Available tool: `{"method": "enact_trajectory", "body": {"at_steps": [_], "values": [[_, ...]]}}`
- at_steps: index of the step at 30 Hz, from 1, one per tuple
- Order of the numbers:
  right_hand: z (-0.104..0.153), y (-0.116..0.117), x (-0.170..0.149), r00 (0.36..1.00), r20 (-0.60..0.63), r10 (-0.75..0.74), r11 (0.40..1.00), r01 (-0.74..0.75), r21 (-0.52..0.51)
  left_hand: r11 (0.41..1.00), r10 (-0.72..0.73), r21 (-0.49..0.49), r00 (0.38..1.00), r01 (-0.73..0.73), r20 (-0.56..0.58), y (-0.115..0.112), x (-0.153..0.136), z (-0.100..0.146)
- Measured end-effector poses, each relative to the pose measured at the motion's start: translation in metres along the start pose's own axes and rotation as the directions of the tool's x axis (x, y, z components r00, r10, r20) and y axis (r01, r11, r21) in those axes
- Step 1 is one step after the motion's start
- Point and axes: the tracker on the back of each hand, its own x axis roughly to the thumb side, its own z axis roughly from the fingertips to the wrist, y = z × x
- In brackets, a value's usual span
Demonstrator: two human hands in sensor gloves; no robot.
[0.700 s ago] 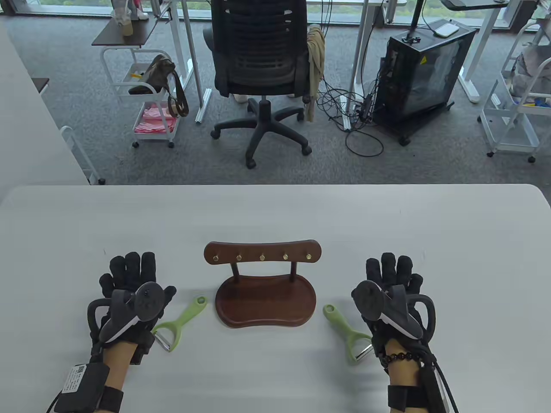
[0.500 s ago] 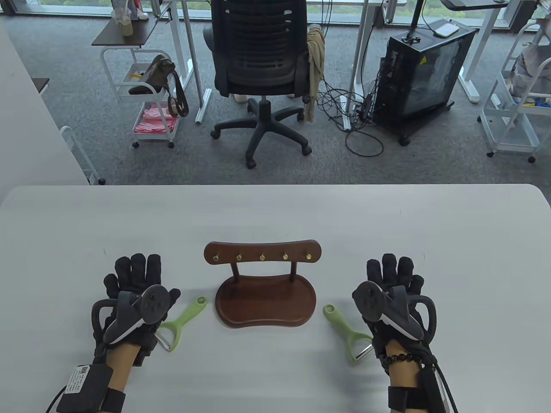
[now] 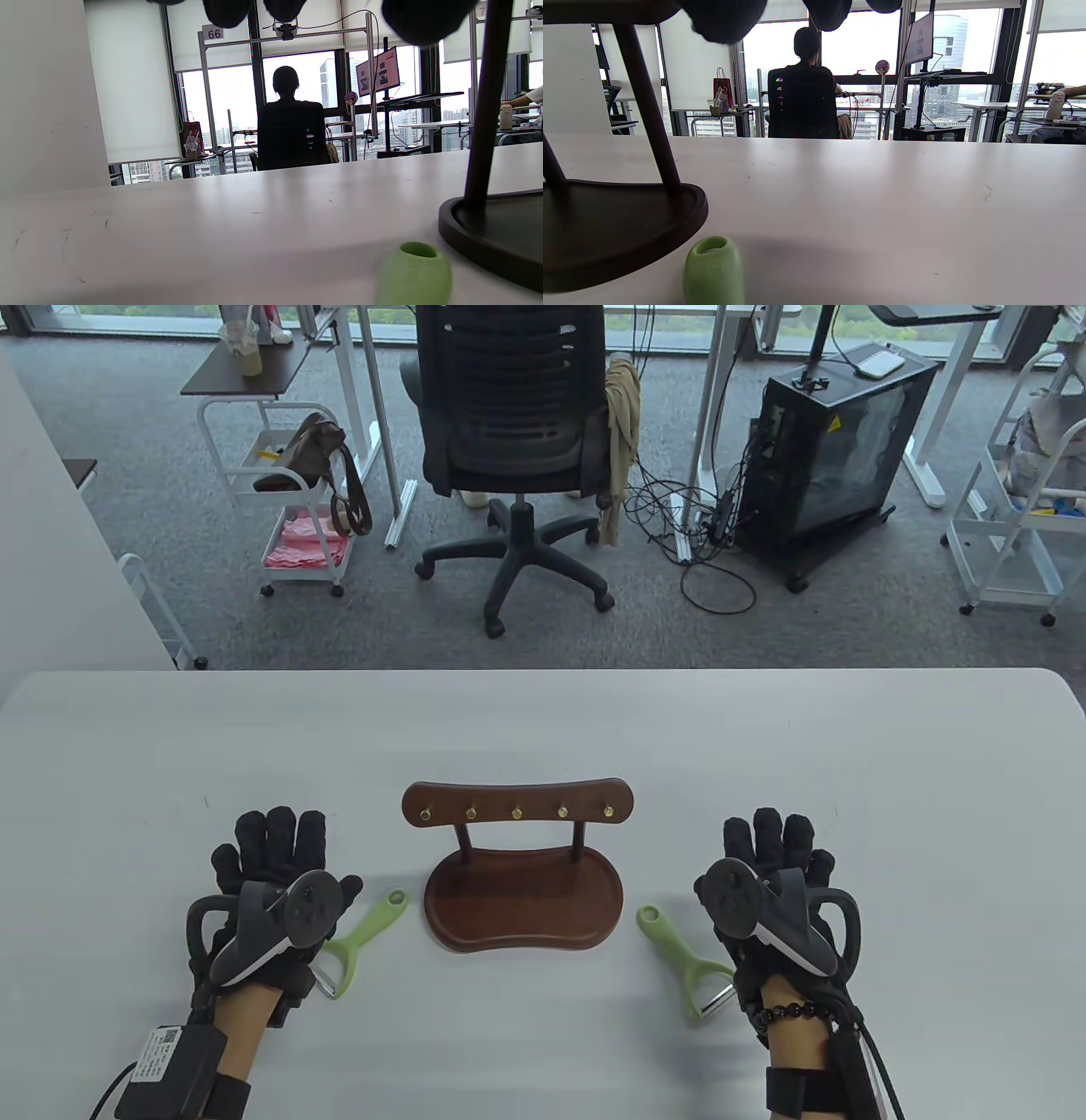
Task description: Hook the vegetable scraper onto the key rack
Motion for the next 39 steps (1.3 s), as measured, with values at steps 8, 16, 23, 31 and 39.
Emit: {"method": "enact_trajectory", "body": {"at_steps": [8,16,23,31,39], "values": [[0.000,0.000,0.002,1.000,0.008,-0.002,1.000,0.002,-0.004,1.000,-0.002,-0.002,1.000,0.002,0.002,0.000,0.002,0.001],[0.000,0.001,0.004,1.000,0.013,-0.004,1.000,0.004,0.004,1.000,-0.002,0.001,1.000,0.002,0.000,-0.001,0.002,0.002],[0.000,0.005,0.009,1.000,0.020,-0.005,1.000,0.004,0.031,1.000,0.004,0.006,1.000,-0.004,0.004,-0.001,0.003,0.002],[-0.002,0.015,0.017,0.999,0.033,0.016,0.996,-0.018,0.083,1.000,0.003,0.015,1.000,-0.004,0.008,-0.001,0.005,0.002],[-0.007,0.036,0.029,0.995,0.054,0.081,0.978,-0.090,0.188,1.000,0.006,0.014,1.000,-0.006,0.008,-0.001,0.005,0.002]]}}
